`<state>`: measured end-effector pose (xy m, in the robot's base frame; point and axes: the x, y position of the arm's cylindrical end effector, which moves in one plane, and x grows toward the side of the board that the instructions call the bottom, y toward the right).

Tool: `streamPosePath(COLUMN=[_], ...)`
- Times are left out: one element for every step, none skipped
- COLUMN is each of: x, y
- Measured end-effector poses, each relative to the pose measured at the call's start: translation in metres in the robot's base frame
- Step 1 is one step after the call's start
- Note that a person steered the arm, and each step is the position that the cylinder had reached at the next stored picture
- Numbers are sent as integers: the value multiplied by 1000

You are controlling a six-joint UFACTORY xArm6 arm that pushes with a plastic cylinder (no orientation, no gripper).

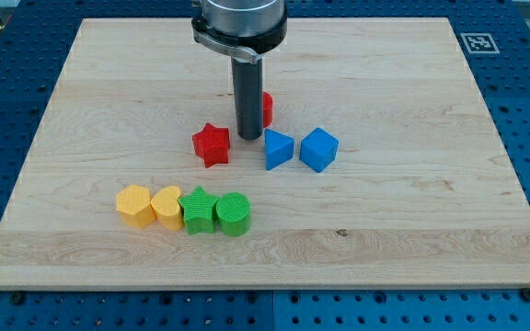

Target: Push your arm towards the red star

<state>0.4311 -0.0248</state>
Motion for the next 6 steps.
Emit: streamPosePath(x=[10, 29, 39, 44, 50, 56], y=[-7, -13, -15, -21, -31, -46])
